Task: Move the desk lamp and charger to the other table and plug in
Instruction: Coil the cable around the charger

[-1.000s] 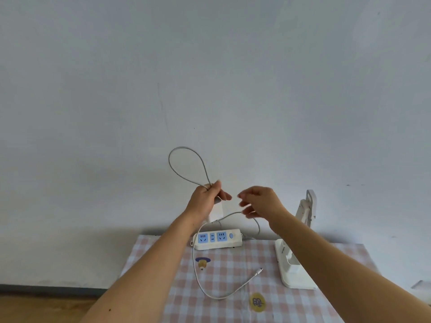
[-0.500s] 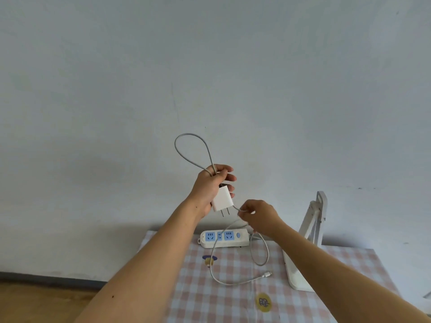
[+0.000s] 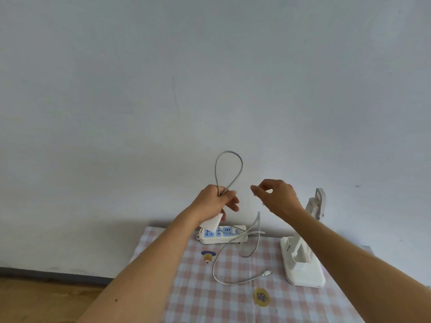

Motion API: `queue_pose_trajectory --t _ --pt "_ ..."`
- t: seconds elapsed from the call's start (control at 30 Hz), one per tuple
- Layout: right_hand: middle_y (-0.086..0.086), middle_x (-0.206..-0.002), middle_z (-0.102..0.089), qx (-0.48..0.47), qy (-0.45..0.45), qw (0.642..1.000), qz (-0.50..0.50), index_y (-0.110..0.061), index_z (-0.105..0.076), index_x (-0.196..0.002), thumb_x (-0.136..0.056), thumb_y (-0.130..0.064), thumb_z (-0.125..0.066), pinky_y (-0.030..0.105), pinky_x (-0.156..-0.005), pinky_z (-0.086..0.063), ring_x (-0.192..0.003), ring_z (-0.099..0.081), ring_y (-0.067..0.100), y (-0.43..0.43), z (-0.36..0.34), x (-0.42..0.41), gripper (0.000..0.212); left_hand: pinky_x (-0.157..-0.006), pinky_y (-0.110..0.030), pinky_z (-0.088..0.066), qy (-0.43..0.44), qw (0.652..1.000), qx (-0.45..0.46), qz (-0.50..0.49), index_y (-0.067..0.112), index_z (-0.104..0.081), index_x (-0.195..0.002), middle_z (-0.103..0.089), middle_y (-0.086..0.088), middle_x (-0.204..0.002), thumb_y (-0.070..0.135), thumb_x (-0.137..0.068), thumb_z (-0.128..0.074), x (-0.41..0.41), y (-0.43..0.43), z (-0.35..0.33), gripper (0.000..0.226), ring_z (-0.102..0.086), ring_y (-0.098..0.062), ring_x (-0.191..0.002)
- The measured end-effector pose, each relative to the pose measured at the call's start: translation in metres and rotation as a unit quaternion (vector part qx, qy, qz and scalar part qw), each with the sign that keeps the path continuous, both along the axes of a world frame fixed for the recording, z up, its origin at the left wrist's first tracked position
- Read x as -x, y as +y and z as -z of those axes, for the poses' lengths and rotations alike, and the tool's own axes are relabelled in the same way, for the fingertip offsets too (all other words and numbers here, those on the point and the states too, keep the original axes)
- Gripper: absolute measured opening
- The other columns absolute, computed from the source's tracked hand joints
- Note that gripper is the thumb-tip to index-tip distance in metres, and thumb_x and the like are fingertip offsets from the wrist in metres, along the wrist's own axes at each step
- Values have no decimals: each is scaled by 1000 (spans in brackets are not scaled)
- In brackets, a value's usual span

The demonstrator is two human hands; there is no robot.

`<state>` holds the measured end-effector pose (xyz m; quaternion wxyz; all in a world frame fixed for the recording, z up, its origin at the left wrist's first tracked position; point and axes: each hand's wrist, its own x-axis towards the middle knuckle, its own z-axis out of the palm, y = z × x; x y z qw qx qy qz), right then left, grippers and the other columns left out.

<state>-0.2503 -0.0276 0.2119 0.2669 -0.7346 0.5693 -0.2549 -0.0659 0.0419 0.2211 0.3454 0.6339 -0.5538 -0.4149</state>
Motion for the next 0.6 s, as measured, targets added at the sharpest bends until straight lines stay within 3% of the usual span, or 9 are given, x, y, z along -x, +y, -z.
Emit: queue_pose_trajectory --t 0.1,0.2,0.23,0.3,0.37,0.4,0.47,0.53,0.6 --pt "-2 -93 -70 -65 -20 996 -50 -25 -68 -89 -86 -19 -55 34 -62 -59 -71 -69 20 6 5 -3 14 -46 -22 -49 21 999 33 -19 9 -65 -91 -76 -3 -83 32 -101 -41 3 -3 -7 35 -56 -14 -45" --pt "-7 -108 -64 -126 -9 984 -125 -29 -68 -101 -81 1 -44 17 -51 -52 -67 -67 13 15 15 -6 43 -48 -23 -50 13 999 37 -17 7 -64 -91 -76 -4 -83 31 -101 -39 4 -5 -14 36 -57 -15 -46" --pt "-9 -109 -66 -137 11 979 -149 -32 -68 -101 -82 -3 -47 17 -57 -53 -71 -67 13 18 18 -8 40 -49 -23 -50 13 999 37 -18 7 -64 -91 -76 -4 -83 31 -101 -39 4 -6 -14 36 -56 -15 -46" --pt "-11 -99 -73 -147 94 968 -182 -35 -70 -97 -85 -34 -57 26 -76 -54 -81 -66 10 23 24 -10 17 -49 -23 -50 9 999 38 -25 8 -63 -90 -76 -5 -84 30 -101 -39 3 -6 -11 35 -56 -15 -44" --pt "-7 -75 -74 -175 145 951 -210 -28 -72 -89 -78 -65 -54 26 -73 -48 -70 -59 6 26 28 -7 42 -49 -24 -50 -11 999 40 -31 10 -63 -87 -76 -3 -83 31 -101 -40 1 -6 -7 34 -56 -14 -43" --pt "-5 -66 -72 -195 150 945 -215 -24 -73 -83 -74 -71 -53 26 -70 -46 -65 -56 6 26 29 -4 52 -50 -25 -50 -24 998 40 -32 12 -63 -86 -75 -2 -83 32 -101 -40 -1 -6 -5 34 -56 -14 -44" --pt "-6 -55 -64 -202 151 942 -220 -23 -73 -74 -68 -72 -60 23 -67 -45 -60 -55 6 24 25 6 51 -52 -26 -50 -37 998 32 -27 14 -64 -86 -75 -1 -81 33 -100 -41 -6 -4 -2 33 -57 -15 -46" --pt "-10 -54 -57 -200 128 945 -225 -25 -73 -74 -66 -55 -76 15 -59 -41 -55 -51 5 17 19 16 31 -52 -26 -49 -40 999 12 -12 16 -65 -87 -76 0 -80 36 -99 -44 -10 -1 1 32 -57 -16 -47" --pt "-12 -48 -52 -198 48 959 -196 -25 -73 -75 -67 -24 -84 10 -49 -34 -49 -45 3 13 8 20 13 -51 -24 -48 -39 999 -12 5 17 -68 -88 -76 1 -81 45 -93 -52 -12 3 6 33 -58 -16 -45"
